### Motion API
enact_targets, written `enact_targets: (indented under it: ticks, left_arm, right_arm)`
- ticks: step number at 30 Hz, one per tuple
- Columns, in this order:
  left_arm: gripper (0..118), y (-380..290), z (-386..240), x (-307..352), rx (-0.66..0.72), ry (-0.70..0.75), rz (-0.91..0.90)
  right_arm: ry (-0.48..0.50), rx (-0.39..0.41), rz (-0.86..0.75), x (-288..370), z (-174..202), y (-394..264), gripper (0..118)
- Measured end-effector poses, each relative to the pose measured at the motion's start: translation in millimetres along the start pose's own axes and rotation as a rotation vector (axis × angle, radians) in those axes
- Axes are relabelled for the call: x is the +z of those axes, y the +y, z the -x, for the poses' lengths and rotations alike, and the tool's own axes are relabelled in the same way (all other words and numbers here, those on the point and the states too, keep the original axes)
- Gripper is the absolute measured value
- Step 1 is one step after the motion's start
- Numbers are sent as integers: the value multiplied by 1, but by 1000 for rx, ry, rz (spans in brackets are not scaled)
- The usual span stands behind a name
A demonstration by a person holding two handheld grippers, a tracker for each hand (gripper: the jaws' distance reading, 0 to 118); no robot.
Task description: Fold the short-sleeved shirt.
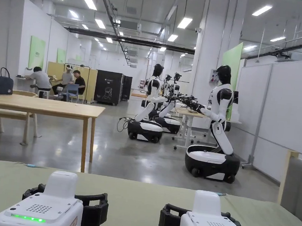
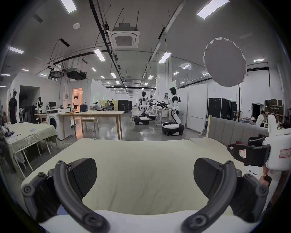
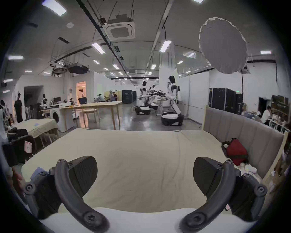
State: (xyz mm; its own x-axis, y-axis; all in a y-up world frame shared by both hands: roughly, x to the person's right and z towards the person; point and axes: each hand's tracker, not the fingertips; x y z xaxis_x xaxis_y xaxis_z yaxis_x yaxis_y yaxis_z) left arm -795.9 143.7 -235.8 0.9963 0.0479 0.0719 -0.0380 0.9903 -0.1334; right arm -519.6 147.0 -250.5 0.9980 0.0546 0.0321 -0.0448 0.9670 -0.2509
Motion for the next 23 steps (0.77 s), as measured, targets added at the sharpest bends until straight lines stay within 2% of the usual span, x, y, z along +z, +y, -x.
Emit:
enact_targets:
  ticks: [6, 15, 18, 23]
  left_arm:
    - [118, 4, -5, 3, -15, -6, -15]
    - [118, 5, -8, 8, -21, -4, -17]
    - [118, 5, -8, 9, -22, -3, -20]
    - [118, 5, -10, 10, -24, -1, -22]
  right_arm:
    - [36, -21, -9, 0, -3, -3, 118]
    - [38, -18, -1, 6, -3, -3, 118]
    - [90, -15, 16, 6, -7, -5, 118]
    - [77, -20, -8, 7, -6, -7, 118]
